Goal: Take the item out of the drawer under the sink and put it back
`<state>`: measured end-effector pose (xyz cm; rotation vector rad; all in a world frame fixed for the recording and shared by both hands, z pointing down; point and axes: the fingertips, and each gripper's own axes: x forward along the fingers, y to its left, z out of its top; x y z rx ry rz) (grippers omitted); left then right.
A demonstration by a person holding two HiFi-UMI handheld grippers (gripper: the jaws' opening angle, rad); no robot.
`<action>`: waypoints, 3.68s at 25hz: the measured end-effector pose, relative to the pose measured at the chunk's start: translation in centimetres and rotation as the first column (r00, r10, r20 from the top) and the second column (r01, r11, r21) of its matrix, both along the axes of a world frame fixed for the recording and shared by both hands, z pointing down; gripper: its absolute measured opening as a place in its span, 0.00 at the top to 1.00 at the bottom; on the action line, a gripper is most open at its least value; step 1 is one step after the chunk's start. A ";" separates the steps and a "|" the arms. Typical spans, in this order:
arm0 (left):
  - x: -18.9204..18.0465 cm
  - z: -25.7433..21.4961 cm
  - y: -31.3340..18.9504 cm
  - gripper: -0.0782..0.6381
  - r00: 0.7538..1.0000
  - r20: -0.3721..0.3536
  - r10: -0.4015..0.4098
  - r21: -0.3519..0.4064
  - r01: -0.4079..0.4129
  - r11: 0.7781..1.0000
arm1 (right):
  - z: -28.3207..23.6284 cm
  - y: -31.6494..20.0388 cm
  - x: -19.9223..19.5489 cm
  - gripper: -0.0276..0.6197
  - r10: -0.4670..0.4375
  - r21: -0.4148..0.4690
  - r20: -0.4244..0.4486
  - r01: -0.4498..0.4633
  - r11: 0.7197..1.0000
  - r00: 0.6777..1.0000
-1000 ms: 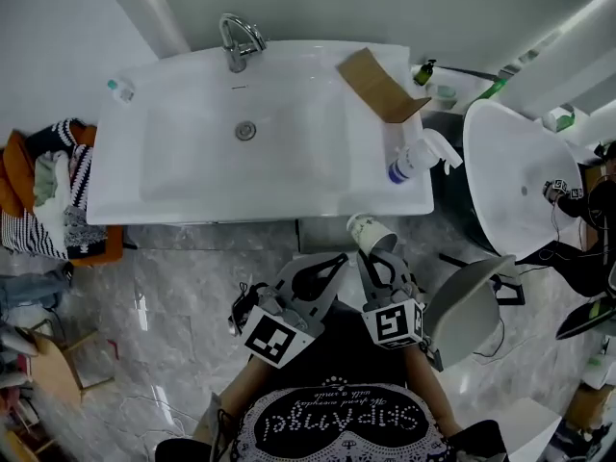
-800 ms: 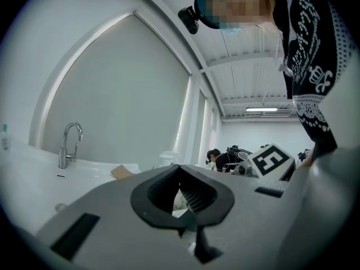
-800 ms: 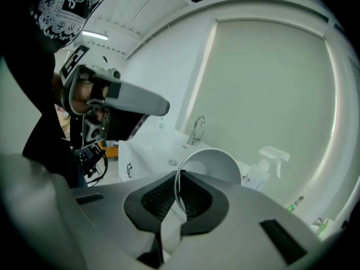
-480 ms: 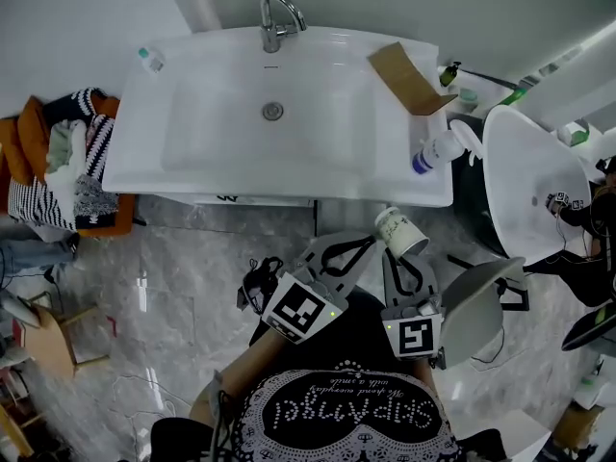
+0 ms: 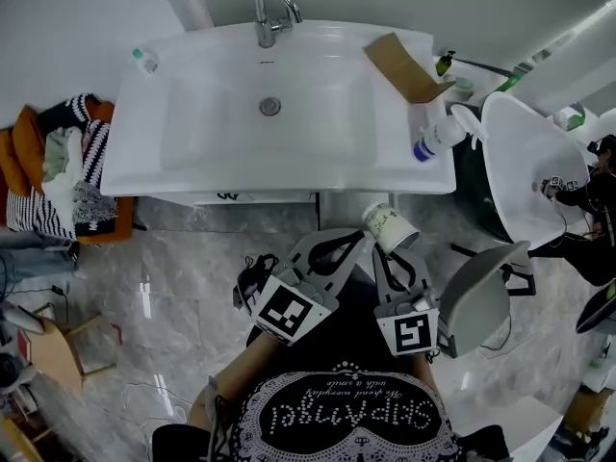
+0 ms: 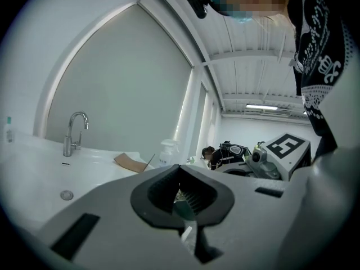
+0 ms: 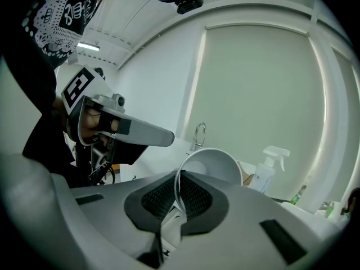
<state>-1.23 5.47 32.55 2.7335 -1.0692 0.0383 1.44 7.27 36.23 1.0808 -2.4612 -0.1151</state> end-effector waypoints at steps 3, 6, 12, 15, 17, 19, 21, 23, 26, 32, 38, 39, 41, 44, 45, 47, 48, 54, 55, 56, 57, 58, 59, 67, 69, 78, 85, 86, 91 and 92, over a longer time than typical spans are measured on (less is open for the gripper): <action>-0.5 -0.1 0.2 0.88 1.000 0.005 -0.017 0.001 0.017 1.000 | 0.0 0.2 -0.5 0.92 -0.005 -0.002 -0.003 0.005 1.000 1.000; 0.0 0.3 0.7 0.88 0.999 0.032 0.010 -0.003 -0.010 1.000 | 0.3 0.7 -0.6 0.92 -0.012 -0.007 -0.008 0.012 1.000 1.000; 0.3 0.0 1.0 0.89 0.999 0.018 0.035 0.007 -0.036 0.999 | 0.4 0.9 -0.7 0.92 -0.008 -0.010 -0.024 0.007 1.000 1.000; 0.4 -0.2 1.0 0.89 0.999 0.018 0.038 0.025 -0.039 0.999 | 0.3 0.8 -0.6 0.92 -0.005 -0.004 -0.027 0.005 1.000 1.000; 0.6 -0.3 0.9 0.89 0.999 0.012 0.046 0.024 -0.047 0.999 | 0.3 0.8 -0.4 0.92 -0.002 -0.004 -0.028 0.002 1.000 1.000; 0.8 -0.3 1.0 0.89 0.999 0.003 0.051 0.020 -0.052 0.998 | 0.3 0.9 -0.3 0.92 0.001 -0.005 -0.028 -0.001 1.000 1.000; 0.9 -0.3 1.0 0.89 0.998 0.005 0.060 0.013 -0.060 0.998 | 0.3 1.0 -0.3 0.92 0.005 -0.006 -0.029 -0.006 1.000 1.000; 1.0 -0.1 1.1 0.89 0.997 0.011 0.071 0.007 -0.071 0.997 | 0.2 1.1 -0.3 0.92 0.009 -0.004 -0.030 -0.009 1.000 1.000; 1.2 0.0 1.4 0.89 0.996 0.009 0.087 0.001 -0.087 0.996 | 0.3 1.2 -0.3 0.92 0.008 -0.007 -0.025 -0.009 1.000 1.000; 1.1 -0.3 2.0 0.89 0.994 -0.018 0.110 0.014 -0.110 0.994 | 0.6 1.5 -0.7 0.92 0.005 -0.014 -0.021 -0.005 1.000 1.000; -0.6 0.1 1.0 0.89 0.998 -0.067 0.018 -0.039 -0.021 0.999 | 0.6 1.3 -0.8 0.92 0.011 -0.016 -0.010 -0.012 1.000 1.000; -0.9 0.1 0.9 0.89 0.997 -0.075 0.007 -0.044 -0.010 0.999 | 0.6 1.3 -0.7 0.92 0.013 -0.016 -0.013 -0.013 1.000 1.000; -1.2 0.1 0.8 0.89 0.996 -0.086 -0.010 -0.057 0.005 0.998 | 0.7 1.3 -0.5 0.92 0.016 -0.022 -0.020 -0.017 1.000 1.000; -1.4 0.2 0.6 0.89 0.995 -0.093 -0.023 -0.061 0.017 0.998 | 0.9 1.2 -0.2 0.92 0.018 -0.026 -0.030 -0.018 0.999 0.999; -1.5 0.1 0.6 0.89 0.995 -0.095 -0.025 -0.059 0.019 0.998 | 0.9 1.2 -0.1 0.92 0.018 -0.025 -0.032 -0.019 1.000 0.999; -1.6 0.1 0.6 0.89 0.995 -0.099 -0.029 -0.056 0.024 0.998 | 1.0 1.2 0.1 0.92 0.022 -0.023 -0.033 -0.023 0.999 0.999; -1.7 0.1 0.5 0.89 0.995 -0.099 -0.032 -0.056 0.026 0.998 | 1.0 1.2 0.1 0.92 0.024 -0.024 -0.036 -0.025 0.999 0.999; -2.9 0.3 0.5 0.89 0.992 -0.107 -0.067 -0.074 0.059 0.996 | 2.0 1.6 0.6 0.92 0.017 -0.036 -0.121 -0.022 0.999 0.992; -3.1 0.4 0.6 0.89 0.993 -0.102 -0.067 -0.075 0.059 0.995 | 2.2 1.7 0.6 0.92 0.013 -0.033 -0.140 -0.018 0.999 0.990; -3.3 0.5 0.6 0.89 0.993 -0.102 -0.067 -0.073 0.060 0.996 | 2.3 1.7 0.7 0.92 0.010 -0.029 -0.158 -0.015 0.999 0.987; -3.4 0.5 0.7 0.89 0.992 -0.103 -0.067 -0.072 0.059 0.996 | 2.5 1.7 0.7 0.92 0.009 -0.023 -0.174 -0.013 1.000 0.985; -3.5 0.5 0.8 0.89 0.992 -0.103 -0.066 -0.073 0.058 0.996 | 2.6 1.7 0.7 0.92 0.009 -0.014 -0.189 -0.012 1.000 0.982; -3.6 0.5 0.9 0.89 0.993 -0.102 -0.065 -0.077 0.057 0.995 | 2.7 1.6 0.8 0.92 0.006 -0.004 -0.209 -0.007 1.000 0.978; -4.4 1.4 1.5 0.89 0.993 -0.089 -0.079 -0.118 0.069 0.991 | 4.5 1.0 1.1 0.92 -0.045 0.004 -0.346 0.050 0.999 0.937; -4.4 1.7 1.7 0.89 0.993 -0.091 -0.078 -0.134 0.066 0.989 | 5.6 0.9 1.4 0.92 -0.058 -0.013 -0.367 0.057 0.998 0.928; -3.8 3.2 2.8 0.89 0.992 -0.102 -0.077 -0.245 0.050 0.968 | 10.3 0.0 1.7 0.92 -0.139 -0.104 -0.422 0.104 0.989 0.896; -2.7 3.6 2.9 0.89 0.990 -0.107 -0.093 -0.286 0.059 0.956 | 12.7 -1.3 2.0 0.92 -0.200 -0.145 -0.428 0.151 0.978 0.881; -2.7 3.7 2.9 0.89 0.990 -0.102 -0.102 -0.291 0.068 0.954 | 13.0 -1.5 2.1 0.92 -0.207 -0.150 -0.427 0.157 0.976 0.880; -2.4 3.8 2.5 0.89 0.986 -0.102 -0.136 -0.309 0.098 0.946 | 14.5 -2.6 2.5 0.92 -0.242 -0.168 -0.433 0.186 0.968 0.869; -2.3 3.7 2.4 0.89 0.983 -0.112 -0.145 -0.309 0.105 0.945 | 14.9 -2.7 2.7 0.92 -0.248 -0.171 -0.433 0.191 0.967 0.867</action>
